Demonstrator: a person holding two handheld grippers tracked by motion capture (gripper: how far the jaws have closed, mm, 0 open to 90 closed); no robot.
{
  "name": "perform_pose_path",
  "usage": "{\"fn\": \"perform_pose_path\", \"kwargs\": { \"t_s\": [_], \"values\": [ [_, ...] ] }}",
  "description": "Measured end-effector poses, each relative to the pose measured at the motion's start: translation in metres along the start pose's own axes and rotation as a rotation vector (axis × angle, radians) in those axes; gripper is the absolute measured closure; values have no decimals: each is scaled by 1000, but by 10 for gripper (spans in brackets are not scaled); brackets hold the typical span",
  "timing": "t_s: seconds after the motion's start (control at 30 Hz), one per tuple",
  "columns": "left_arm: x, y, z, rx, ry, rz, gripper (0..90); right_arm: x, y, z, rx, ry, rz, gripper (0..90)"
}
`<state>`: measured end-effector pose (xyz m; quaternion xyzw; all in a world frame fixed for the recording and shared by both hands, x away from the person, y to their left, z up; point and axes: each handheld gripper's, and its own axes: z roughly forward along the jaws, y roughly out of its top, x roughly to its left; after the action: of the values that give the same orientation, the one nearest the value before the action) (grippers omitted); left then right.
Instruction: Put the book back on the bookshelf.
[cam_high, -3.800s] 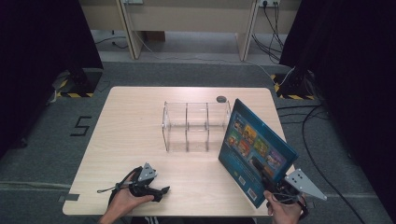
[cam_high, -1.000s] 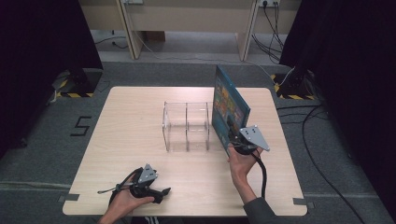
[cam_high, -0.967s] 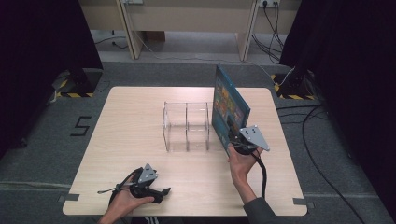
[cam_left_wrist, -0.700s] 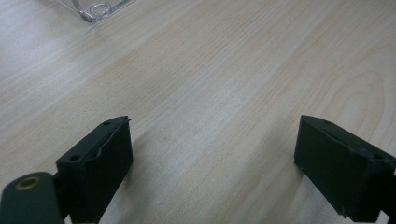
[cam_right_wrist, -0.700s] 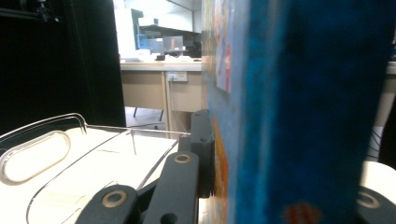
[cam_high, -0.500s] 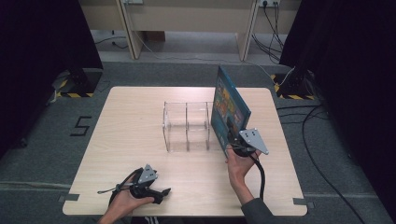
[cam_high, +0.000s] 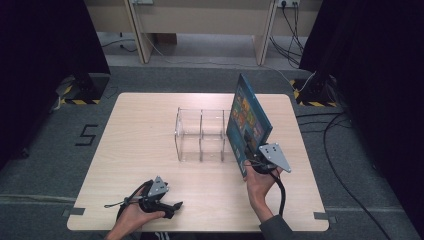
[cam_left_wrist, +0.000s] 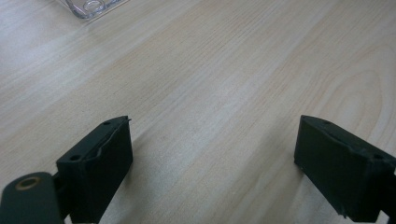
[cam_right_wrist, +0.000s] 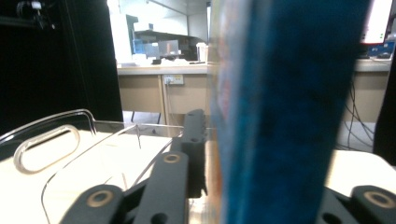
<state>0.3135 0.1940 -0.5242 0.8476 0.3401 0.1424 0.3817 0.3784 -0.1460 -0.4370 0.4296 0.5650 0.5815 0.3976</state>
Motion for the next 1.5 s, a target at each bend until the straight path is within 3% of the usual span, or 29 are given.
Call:
{"fn": "perform_pose_path", "kwargs": {
  "t_s": [0.23, 0.3, 0.4, 0.5, 0.6, 0.77, 0.87, 1.23, 1.5],
  "values": [
    [0, 0, 0, 1, -1, 0, 103, -3, -3, -8, 40, 11, -3, 703],
    [0, 0, 0, 1, -2, 0, 102, -5, -4, -14, 53, 21, -31, 695],
    [0, 0, 0, 3, -2, 1, 103, -4, -6, -21, 79, 33, -11, 625],
    [0, 0, 0, 1, -2, 0, 102, -2, -7, -27, 86, 47, -43, 610],
    [0, 0, 0, 1, -2, 0, 103, -2, -8, -32, 93, 58, -35, 589],
    [0, 0, 0, 1, -2, -1, 102, -1, -10, -35, 119, 70, -33, 591],
    [0, 0, 0, 3, -2, -1, 103, -3, -11, -35, 125, 74, -56, 625],
    [0, 0, -1, 6, -4, 3, 103, -7, -13, -42, 145, 89, -20, 549],
    [0, -1, -1, -1, -6, 6, 99, -18, -15, -52, 160, 95, -4, 526]
  ]
}}
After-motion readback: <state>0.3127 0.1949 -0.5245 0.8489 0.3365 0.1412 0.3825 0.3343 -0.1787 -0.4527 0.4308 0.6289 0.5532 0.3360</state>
